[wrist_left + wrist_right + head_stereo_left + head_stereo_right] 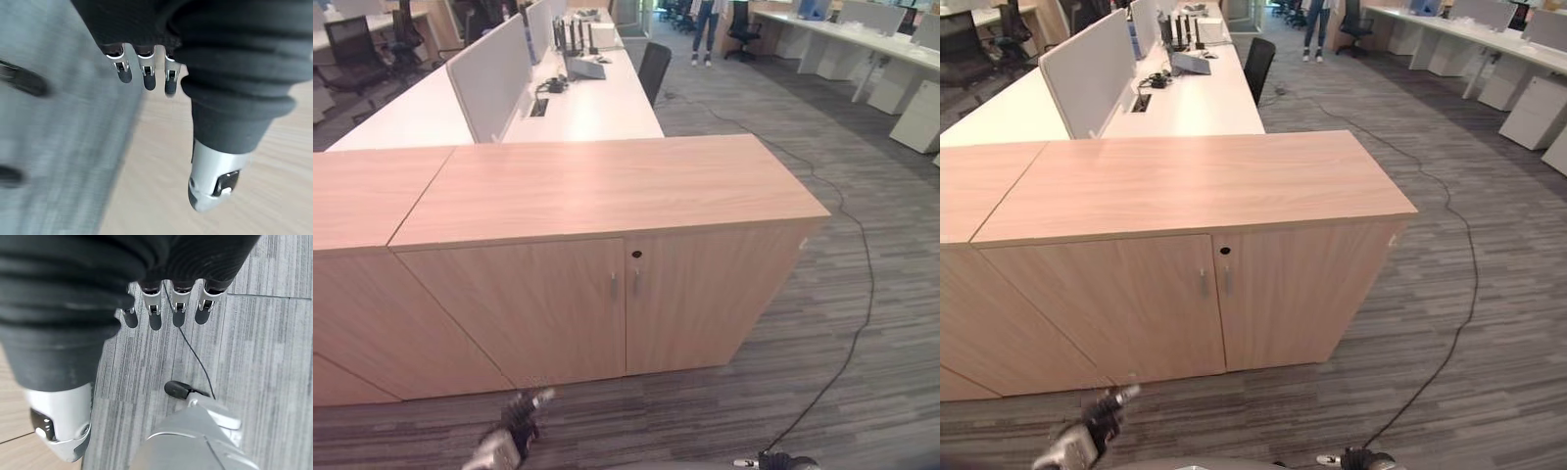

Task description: Put the empty folder in the office cabinet

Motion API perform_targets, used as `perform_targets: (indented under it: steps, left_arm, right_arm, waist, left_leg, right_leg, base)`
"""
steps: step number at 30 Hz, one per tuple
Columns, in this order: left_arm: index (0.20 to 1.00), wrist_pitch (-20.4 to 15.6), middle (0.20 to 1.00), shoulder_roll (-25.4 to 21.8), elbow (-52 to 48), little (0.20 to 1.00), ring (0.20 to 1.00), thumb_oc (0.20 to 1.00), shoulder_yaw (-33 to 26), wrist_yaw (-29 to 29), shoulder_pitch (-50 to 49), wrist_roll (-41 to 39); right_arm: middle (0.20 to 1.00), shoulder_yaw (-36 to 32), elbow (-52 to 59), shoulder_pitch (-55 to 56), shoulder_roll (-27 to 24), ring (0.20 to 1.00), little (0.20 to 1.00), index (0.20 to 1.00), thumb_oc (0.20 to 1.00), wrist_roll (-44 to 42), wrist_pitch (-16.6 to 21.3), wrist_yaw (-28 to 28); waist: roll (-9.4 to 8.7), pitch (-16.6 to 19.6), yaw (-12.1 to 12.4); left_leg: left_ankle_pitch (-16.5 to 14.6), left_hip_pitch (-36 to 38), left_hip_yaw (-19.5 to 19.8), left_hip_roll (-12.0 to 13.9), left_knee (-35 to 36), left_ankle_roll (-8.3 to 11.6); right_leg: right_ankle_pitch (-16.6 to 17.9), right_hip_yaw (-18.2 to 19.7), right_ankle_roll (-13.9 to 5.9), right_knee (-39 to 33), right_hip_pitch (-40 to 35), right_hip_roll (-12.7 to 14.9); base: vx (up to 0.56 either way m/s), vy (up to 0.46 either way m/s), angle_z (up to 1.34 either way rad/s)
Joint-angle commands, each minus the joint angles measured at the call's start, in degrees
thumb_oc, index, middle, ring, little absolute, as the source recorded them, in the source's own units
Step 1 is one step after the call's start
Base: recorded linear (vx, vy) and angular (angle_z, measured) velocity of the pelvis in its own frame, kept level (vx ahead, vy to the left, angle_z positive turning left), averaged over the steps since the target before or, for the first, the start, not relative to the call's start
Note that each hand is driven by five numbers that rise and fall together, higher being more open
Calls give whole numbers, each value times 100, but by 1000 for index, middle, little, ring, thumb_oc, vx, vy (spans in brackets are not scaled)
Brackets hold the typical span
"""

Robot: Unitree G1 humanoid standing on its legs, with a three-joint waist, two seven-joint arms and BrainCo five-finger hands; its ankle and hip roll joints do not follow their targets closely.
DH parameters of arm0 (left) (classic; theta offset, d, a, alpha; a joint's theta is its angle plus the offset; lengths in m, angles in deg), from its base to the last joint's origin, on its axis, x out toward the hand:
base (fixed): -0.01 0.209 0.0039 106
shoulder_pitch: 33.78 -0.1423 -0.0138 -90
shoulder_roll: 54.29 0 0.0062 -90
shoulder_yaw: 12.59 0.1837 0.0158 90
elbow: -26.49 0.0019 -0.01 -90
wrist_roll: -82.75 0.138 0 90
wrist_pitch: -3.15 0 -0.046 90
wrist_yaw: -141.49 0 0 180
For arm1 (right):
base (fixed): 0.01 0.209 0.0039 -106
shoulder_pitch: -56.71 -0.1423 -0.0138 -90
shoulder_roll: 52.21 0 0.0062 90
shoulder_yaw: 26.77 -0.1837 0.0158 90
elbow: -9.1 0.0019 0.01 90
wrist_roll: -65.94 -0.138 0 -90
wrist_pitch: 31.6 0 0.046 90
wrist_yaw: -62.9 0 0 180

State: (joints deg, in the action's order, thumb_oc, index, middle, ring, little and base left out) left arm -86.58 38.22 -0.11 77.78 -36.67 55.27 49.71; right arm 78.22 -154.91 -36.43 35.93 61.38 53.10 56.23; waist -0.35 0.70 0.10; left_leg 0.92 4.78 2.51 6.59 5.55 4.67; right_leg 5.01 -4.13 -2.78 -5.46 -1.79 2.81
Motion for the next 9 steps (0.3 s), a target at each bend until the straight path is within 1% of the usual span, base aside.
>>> perform_targets:
  steps: [1,5,8,9]
  left_arm:
    - [1000,-201,1000,-54,467,1000,1000,1000,-157,5,263,342]
    - [1000,-160,1000,-26,957,1000,1000,1000,-629,-75,-88,315]
    - [1000,-147,1000,-51,1127,1000,1000,1000,-781,-93,-243,326]
    - [1000,-119,1000,-80,1268,1000,1000,1000,-819,-88,-333,458]
  right_arm:
    - [1000,-118,-303,-249,18,1000,1000,1000,1000,-2,126,108]
    - [1000,-104,-245,-155,63,1000,1000,1000,1000,1,172,138]
    - [1000,-101,-206,-104,73,1000,1000,1000,1000,-7,190,156]
    - [1000,-99,-180,-75,79,1000,1000,1000,1000,-13,198,149]
  waist:
    - [-250,28,64]
    - [-325,-24,176]
    - [-344,-46,205]
    - [-347,-62,224]
  left_leg:
    - [-174,-211,-149,-361,-55,-280]
    - [-133,-295,-49,-383,-55,-284]
    - [-121,-321,-4,-384,-55,-286]
    - [-110,-344,13,-390,-55,-286]
  right_leg:
    - [-539,-276,-441,46,-282,286]
    - [-541,-350,-436,46,-253,289]
    - [-540,-379,-433,46,-233,293]
    - [-535,-391,-432,46,-212,296]
  base:
    - [-29,-1,10]
    - [-22,-6,15]
    - [-18,4,10]
    - [-24,14,20]
